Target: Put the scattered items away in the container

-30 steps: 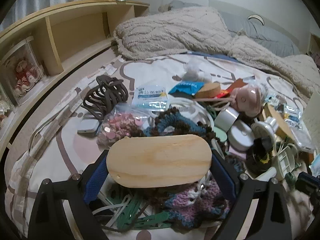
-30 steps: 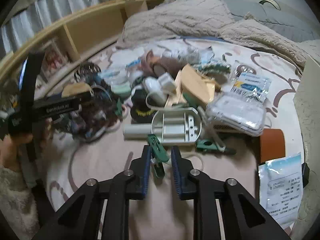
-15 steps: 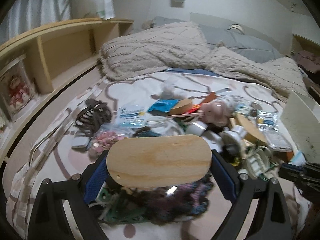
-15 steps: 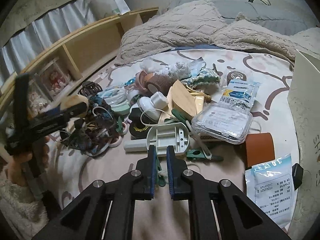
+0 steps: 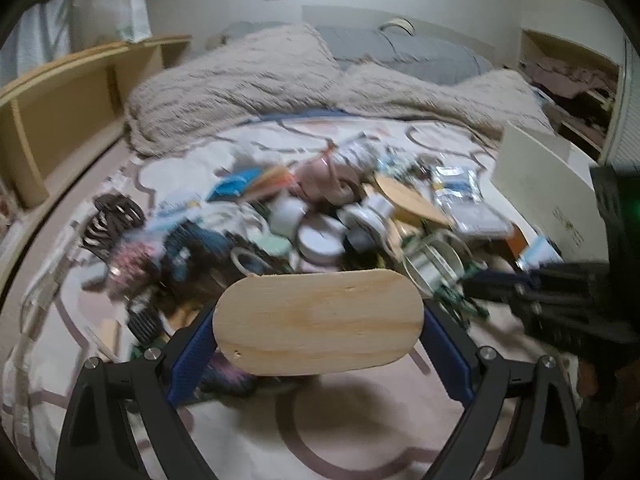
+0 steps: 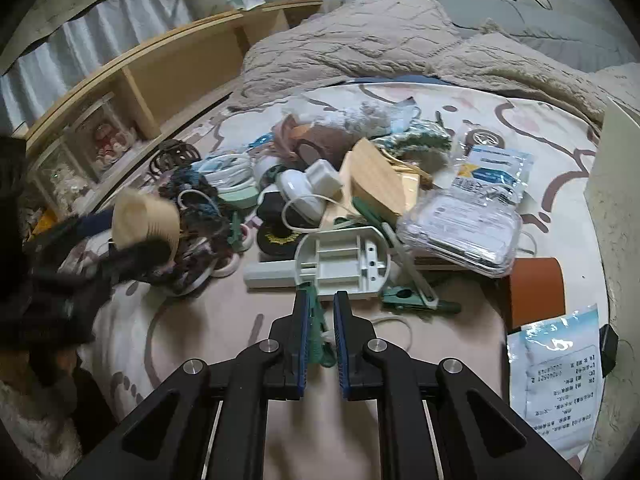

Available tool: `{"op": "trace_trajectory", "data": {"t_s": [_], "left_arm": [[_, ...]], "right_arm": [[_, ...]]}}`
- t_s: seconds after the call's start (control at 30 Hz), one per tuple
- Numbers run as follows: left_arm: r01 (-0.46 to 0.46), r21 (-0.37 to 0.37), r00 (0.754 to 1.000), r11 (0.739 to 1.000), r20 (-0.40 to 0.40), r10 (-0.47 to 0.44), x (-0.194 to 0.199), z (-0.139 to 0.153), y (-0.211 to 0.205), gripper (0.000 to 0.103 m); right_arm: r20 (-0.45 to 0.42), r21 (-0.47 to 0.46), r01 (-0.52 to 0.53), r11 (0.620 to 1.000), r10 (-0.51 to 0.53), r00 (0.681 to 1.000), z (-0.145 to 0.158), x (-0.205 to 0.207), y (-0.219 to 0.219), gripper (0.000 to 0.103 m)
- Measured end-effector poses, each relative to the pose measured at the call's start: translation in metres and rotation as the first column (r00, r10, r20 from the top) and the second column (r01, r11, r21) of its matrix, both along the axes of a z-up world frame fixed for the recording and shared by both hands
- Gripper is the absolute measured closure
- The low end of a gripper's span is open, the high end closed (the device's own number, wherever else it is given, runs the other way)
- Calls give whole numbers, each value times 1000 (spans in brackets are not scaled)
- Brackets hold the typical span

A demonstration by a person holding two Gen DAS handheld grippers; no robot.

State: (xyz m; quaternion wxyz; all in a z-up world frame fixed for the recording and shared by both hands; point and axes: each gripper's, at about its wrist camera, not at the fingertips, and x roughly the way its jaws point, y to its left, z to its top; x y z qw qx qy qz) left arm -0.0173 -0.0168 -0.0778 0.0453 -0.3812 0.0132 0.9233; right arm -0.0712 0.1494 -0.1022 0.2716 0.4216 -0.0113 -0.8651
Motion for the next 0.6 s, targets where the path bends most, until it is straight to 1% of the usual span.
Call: {"op": "trace_trajectory", "data": {"t_s": [0.1,0.2,0.23,0.27,0.3,0.33,0.4,0.47,0.6], "left_arm": [[34,0,999,999,40,-34,1,-10,9,8],[66,-20,995,998,71,-65,0,-18,18,8],[78,-27,994,997,83,-75,0,-21,21,8],[86,-30,992,996,93,-83,0,-23,23,8],[93,-31,991,995,103,-90,0,-25,25,8],[102,-30,989,994,115,-98,1,-27,26,8],[110,-24,986,994,131,-106,1,-30,28,8],[112,-23,984,993,142,-108,0,-32,29,8],[102,-39,982,994,162,-94,-1,-38,28,8]], "right_arm": [[-6,14,31,999,-31,1000,0,-2,3,91],[-13,27,48,999,-47,999,1,-4,4,91],[-20,30,52,998,-52,998,2,-4,5,88],[-27,33,59,998,-58,998,3,-4,6,78],[-37,37,69,997,-68,997,5,-3,7,45],[-48,39,79,996,-78,996,6,-2,8,21],[-76,45,81,996,-77,994,10,0,8,20],[-78,49,66,997,-62,995,11,0,6,20],[-40,68,29,997,-26,999,6,0,0,20]]}}
